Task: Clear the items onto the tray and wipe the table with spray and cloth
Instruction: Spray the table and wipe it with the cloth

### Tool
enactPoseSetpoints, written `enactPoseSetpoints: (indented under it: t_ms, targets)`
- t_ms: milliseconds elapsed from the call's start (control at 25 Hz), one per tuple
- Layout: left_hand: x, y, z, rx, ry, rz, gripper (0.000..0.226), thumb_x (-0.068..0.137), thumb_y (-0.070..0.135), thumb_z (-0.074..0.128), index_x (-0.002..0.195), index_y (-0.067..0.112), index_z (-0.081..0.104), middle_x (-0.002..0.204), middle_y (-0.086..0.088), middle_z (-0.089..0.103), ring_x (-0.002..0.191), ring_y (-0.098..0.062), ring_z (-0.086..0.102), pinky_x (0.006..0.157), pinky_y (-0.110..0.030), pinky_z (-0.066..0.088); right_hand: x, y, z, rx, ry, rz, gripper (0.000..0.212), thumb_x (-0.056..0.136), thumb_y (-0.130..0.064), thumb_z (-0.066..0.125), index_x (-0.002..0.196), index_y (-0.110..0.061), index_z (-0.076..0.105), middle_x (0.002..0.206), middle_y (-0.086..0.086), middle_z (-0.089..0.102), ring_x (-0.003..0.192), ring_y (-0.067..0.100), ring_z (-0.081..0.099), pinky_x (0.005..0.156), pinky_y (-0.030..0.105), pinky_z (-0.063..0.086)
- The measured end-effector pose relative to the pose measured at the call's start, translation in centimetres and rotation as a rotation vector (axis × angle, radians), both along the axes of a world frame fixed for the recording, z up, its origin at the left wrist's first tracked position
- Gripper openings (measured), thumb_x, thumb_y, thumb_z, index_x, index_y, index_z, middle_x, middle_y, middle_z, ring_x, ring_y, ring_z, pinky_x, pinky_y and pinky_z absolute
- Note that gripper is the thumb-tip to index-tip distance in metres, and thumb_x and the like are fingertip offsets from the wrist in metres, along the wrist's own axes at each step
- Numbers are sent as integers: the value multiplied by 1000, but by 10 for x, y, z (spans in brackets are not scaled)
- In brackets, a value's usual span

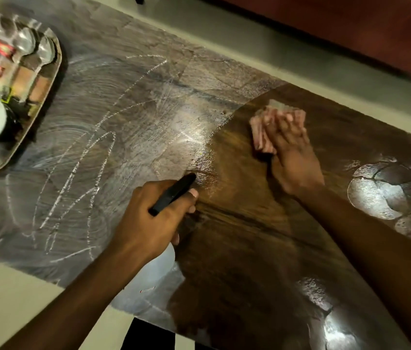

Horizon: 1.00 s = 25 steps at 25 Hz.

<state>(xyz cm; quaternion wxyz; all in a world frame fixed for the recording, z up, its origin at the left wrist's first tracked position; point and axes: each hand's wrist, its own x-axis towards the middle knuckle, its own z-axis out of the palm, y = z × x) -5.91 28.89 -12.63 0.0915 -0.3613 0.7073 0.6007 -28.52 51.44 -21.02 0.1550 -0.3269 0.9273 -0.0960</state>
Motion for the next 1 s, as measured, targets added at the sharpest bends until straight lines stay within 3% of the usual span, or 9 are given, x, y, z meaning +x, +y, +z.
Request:
enactPoseSetpoints:
  t_ms: [80,160,360,440,560,680,760,840,1000]
  targets:
    - [17,-5,-3,15,-14,20,34,91,46,69,91,15,82,78,-7,81,39,-31,62,43,-32,50,18,-21,4,-68,-23,-363,77,102,-15,48,171,-21,17,180,9,9,167,28,3,136,49,5]
    - [31,-10,-6,19,-20,1,41,90,47,69,91,8,81,68,-15,74,36,-28,58,44,-31,48,63,-45,1,-56,-24,-395,77,102,-16,48,172,-21,17,180,8,9,168,28,1,135,50,7]
    - [61,-20,-5,30,25,-117,44,95,42,68,73,4,68,54,-21,60,37,-28,56,42,-33,45,186,-36,-2,29,-103,765,79,94,-36,54,168,-28,27,178,3,17,166,23,-2,133,44,-8]
    - [74,-27,-1,31,43,-162,43,96,40,67,73,5,67,53,-16,62,39,-30,56,43,-41,48,170,-21,2,76,-132,971,82,92,-36,51,169,-31,26,177,-1,13,167,22,1,134,45,-4]
    - [94,-37,3,25,51,-181,49,96,41,66,80,-6,68,69,-33,67,47,-45,56,49,-55,50,141,-11,6,93,9,422,77,91,-25,52,166,-26,35,174,9,30,163,34,27,132,50,19]
    - [116,-42,7,25,50,-194,54,97,40,65,75,-8,62,66,-36,60,49,-48,52,52,-59,50,148,-45,8,-29,-4,-324,79,92,-18,42,170,-22,26,178,9,20,166,29,14,135,49,12]
    - [133,-43,4,24,60,-209,59,97,44,65,69,-7,55,58,-34,51,48,-48,50,55,-62,49,188,-77,-1,-71,-6,-470,76,94,-15,44,169,-17,28,178,11,21,167,30,11,136,48,6]
    - [149,-42,3,6,49,-219,62,93,52,63,69,-5,57,57,-30,53,48,-46,53,54,-61,50,254,-86,-10,-75,10,-213,73,98,-19,53,167,-18,31,177,9,23,167,30,10,135,49,2]
    - [175,-34,5,-80,8,-214,60,90,58,64,95,0,77,60,-19,63,48,-31,60,56,-54,54,340,-27,-10,-28,-87,734,71,101,-35,50,168,-29,26,176,2,24,167,24,8,135,47,4]
